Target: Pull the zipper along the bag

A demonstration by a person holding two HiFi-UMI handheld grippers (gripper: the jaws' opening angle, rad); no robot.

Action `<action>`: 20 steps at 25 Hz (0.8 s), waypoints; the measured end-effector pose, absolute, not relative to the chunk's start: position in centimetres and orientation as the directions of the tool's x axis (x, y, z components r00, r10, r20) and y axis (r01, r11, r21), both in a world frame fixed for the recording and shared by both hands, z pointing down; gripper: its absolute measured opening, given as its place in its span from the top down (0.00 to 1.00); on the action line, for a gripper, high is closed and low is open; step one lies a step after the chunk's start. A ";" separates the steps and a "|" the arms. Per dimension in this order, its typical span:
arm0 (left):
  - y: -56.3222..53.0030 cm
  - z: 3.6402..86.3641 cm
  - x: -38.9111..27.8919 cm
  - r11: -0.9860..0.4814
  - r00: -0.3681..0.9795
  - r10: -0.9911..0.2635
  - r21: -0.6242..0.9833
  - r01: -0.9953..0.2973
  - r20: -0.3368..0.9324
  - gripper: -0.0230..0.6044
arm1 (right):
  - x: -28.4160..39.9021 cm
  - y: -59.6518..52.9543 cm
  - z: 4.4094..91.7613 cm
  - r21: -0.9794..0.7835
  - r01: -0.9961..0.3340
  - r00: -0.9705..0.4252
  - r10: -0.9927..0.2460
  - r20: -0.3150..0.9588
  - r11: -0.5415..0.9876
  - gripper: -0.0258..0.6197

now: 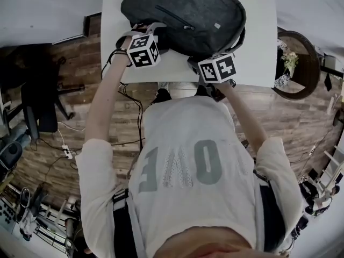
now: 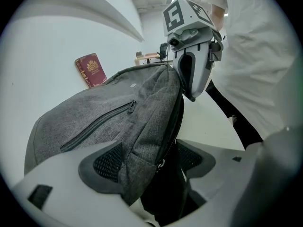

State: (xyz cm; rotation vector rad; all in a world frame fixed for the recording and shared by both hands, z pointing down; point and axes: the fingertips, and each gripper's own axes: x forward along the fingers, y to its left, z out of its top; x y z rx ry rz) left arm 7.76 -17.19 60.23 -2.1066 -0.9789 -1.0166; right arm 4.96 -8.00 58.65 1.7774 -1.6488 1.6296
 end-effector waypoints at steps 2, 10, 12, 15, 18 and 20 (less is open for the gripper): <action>-17.2 60.2 7.8 -0.549 0.439 0.360 -0.193 0.813 0.823 0.43 | 5.0 -8.3 58.8 -0.480 -0.797 -0.220 -0.563 0.797 -0.368 0.91; -17.4 60.0 7.6 -0.539 0.454 0.376 -0.208 0.816 0.808 0.43 | 4.8 -9.7 59.1 -0.444 -0.770 -0.130 -0.569 0.812 -0.459 0.91; -17.4 59.7 7.5 -0.521 0.459 0.374 -0.226 0.823 0.806 0.43 | 5.0 -9.3 59.5 -0.417 -0.776 -0.116 -0.543 0.831 -0.473 0.91; -18.8 58.4 6.7 -0.506 0.498 0.360 -0.283 0.815 0.789 0.44 | 4.9 -8.6 60.1 -0.389 -0.779 -0.097 -0.517 0.850 -0.492 0.91; -21.6 57.7 5.8 -0.493 0.537 0.337 -0.341 0.800 0.773 0.44 | 4.8 -8.4 60.2 -0.346 -0.785 -0.046 -0.509 0.860 -0.514 0.91; -22.0 58.0 5.8 -0.496 0.537 0.350 -0.335 0.801 0.768 0.44 | 4.9 -8.5 60.0 -0.314 -0.791 -0.005 -0.507 0.862 -0.525 0.91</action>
